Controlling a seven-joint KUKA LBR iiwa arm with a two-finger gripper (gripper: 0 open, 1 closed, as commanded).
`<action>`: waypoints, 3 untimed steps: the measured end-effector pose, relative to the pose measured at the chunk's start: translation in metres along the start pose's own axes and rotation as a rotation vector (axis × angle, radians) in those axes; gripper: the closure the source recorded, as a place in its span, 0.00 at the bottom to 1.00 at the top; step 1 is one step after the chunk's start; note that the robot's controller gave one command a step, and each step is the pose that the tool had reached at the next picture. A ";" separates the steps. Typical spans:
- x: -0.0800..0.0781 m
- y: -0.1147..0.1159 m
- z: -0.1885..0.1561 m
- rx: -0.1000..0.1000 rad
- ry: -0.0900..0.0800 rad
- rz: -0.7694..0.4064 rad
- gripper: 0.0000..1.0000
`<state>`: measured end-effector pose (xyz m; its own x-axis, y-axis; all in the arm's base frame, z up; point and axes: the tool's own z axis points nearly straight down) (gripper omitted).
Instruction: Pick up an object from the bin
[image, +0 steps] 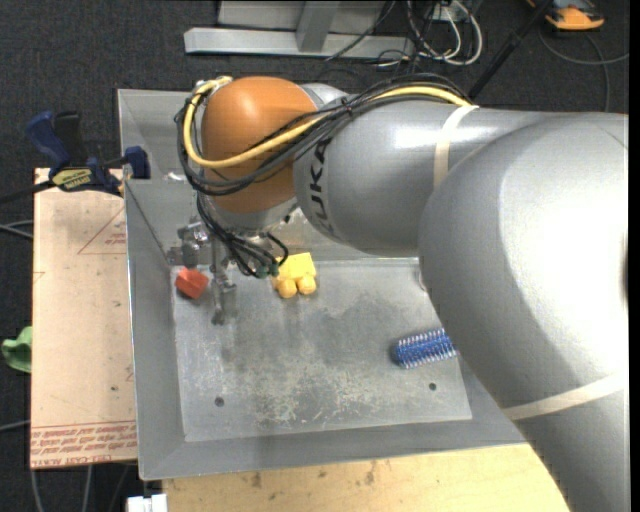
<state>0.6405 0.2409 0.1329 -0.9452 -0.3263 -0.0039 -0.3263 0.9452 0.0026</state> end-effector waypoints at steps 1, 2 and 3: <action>-0.012 -0.008 0.062 0.000 -0.009 -0.033 0.00; -0.013 -0.008 0.057 0.000 -0.011 -0.032 1.00; -0.003 0.005 -0.096 0.001 -0.010 0.031 1.00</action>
Offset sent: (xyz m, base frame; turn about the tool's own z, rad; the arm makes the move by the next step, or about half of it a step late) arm 0.0115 -0.0051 -0.0629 -0.0360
